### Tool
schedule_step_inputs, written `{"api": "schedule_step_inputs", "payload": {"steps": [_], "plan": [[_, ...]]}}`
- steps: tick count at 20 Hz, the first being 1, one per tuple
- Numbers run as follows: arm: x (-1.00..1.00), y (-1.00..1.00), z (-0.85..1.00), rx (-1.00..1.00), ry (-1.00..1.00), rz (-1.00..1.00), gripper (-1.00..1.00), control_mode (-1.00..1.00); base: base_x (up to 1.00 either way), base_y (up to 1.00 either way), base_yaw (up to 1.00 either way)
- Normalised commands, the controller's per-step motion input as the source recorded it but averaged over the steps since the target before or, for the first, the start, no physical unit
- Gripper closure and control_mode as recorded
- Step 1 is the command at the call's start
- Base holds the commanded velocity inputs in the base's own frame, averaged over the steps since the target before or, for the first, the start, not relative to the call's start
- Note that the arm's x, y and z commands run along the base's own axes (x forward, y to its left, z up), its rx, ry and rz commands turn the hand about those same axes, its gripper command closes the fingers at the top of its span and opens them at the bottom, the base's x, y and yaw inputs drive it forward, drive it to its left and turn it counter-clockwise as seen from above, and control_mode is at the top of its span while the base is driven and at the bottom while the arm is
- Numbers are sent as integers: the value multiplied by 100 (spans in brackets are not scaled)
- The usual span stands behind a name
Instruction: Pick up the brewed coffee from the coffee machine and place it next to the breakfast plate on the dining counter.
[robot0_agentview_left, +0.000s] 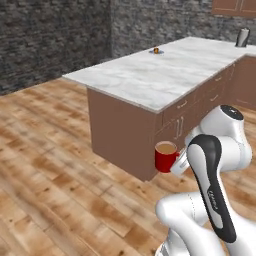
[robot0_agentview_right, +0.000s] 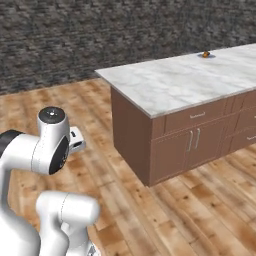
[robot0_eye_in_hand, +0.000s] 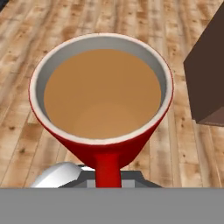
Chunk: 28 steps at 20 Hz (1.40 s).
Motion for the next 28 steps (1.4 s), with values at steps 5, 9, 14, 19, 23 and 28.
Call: {"api": "schedule_step_inputs", "payload": {"steps": [5,9,14,19,23,28], "plan": [[0,0,0,0,0,0,100,100,100,94,-12],[0,0,0,0,0,0,100,100,100,99,-14],[0,0,0,0,0,0,100,100,100,100,-14],[0,0,0,0,0,0,100,100,100,100,-13],[0,0,0,0,0,0,100,100,100,100,-13],[0,0,0,0,0,0,100,100,100,100,-17]]}}
